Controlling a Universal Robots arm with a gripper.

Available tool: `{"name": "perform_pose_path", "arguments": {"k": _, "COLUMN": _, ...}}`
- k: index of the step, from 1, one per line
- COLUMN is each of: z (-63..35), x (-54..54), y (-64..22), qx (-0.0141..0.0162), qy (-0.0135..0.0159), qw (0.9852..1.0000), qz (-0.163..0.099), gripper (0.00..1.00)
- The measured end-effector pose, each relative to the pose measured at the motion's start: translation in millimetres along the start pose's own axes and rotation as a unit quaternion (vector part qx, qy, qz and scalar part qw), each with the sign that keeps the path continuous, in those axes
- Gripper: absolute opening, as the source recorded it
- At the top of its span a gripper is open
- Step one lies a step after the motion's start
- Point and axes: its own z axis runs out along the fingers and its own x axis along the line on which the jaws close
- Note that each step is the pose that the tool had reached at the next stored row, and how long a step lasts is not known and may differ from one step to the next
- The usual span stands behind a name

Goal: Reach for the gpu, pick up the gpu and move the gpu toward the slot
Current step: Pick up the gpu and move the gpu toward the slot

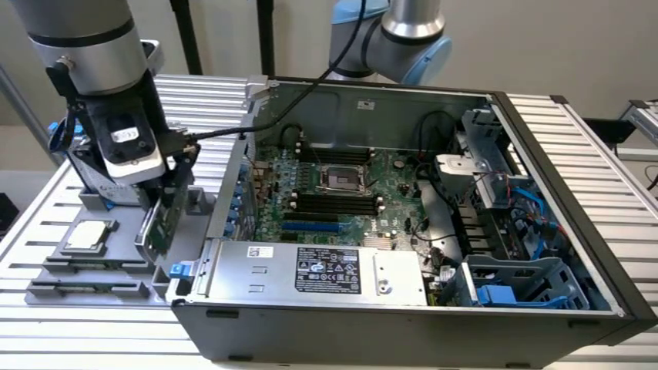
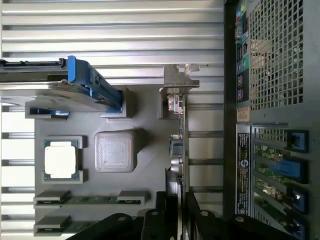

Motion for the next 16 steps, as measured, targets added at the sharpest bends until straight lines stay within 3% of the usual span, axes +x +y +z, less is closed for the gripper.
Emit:
{"name": "perform_pose_path", "arguments": {"k": 12, "z": -54.8, "x": -0.8, "y": 0.6, "qx": 0.0000, "qy": 0.0000, "qw": 1.0000, "qz": 0.000, "gripper": 0.26}}
{"name": "perform_pose_path", "arguments": {"k": 16, "z": -72.9, "x": -6.8, "y": -0.1, "qx": 0.0000, "qy": 0.0000, "qw": 1.0000, "qz": -0.001, "gripper": 0.26}}
